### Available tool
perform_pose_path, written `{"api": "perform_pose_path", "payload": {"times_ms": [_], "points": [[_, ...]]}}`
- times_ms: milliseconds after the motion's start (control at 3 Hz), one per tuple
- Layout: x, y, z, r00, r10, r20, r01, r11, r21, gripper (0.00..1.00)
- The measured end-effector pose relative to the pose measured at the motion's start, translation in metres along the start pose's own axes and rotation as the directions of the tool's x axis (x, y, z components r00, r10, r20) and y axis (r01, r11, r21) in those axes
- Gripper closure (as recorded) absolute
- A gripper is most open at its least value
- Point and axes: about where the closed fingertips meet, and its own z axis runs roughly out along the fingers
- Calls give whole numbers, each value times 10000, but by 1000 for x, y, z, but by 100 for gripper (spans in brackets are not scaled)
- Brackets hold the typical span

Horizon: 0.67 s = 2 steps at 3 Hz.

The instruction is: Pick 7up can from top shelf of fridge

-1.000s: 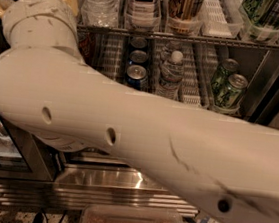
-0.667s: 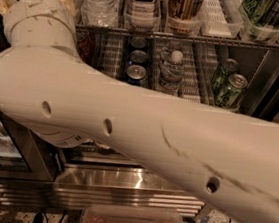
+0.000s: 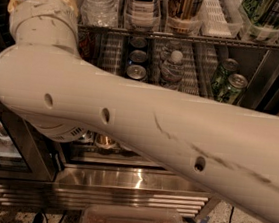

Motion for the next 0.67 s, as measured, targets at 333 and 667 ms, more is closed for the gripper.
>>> {"api": "perform_pose_path", "payload": {"times_ms": [333, 667], "points": [[3, -2, 1, 9997, 244, -37, -243, 9995, 201, 36], [6, -3, 3, 9989, 476, -48, -474, 9984, 318, 36]]}}
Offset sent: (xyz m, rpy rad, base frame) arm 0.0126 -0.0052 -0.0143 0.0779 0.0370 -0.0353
